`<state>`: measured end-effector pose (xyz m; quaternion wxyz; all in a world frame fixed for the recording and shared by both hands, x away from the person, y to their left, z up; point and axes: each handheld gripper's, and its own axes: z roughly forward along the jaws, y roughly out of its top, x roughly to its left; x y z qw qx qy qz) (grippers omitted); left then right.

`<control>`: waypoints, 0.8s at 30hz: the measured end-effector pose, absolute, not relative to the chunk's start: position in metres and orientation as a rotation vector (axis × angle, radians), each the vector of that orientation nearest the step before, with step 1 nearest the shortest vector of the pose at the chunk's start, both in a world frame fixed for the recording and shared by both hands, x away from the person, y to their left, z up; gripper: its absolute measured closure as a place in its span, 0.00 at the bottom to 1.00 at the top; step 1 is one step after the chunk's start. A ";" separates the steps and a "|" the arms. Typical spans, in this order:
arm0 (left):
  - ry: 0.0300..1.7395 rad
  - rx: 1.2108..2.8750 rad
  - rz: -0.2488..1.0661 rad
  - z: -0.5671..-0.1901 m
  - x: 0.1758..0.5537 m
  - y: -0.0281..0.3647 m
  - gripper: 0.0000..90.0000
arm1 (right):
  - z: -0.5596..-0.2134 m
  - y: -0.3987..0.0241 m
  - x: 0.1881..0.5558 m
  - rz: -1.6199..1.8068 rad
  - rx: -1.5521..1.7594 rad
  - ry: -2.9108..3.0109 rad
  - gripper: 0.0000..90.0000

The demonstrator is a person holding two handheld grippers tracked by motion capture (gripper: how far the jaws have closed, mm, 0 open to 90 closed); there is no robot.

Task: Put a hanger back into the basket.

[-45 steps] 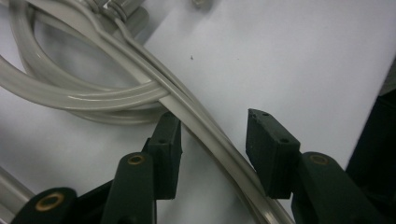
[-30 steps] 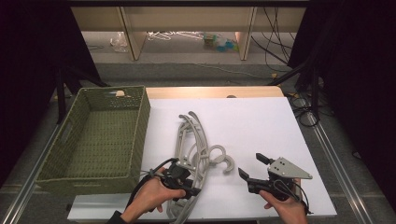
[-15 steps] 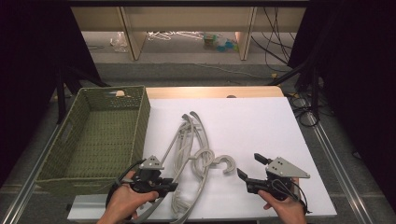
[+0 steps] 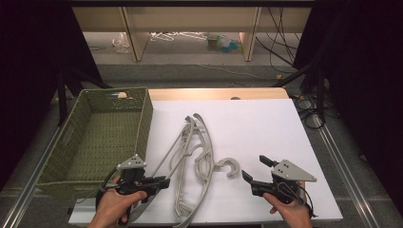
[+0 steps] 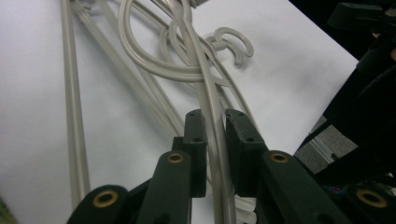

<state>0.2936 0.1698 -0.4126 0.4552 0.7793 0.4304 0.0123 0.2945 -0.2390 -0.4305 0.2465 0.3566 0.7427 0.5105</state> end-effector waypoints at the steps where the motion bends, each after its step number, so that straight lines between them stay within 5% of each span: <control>1: 1.056 1.940 0.048 -0.412 0.294 0.171 0.88 | -0.431 -0.239 0.295 1.399 0.975 2.019 0.24; 24: 1.063 1.691 0.048 -0.374 0.300 0.224 0.90 | -0.431 -0.238 0.294 1.383 0.979 2.041 0.24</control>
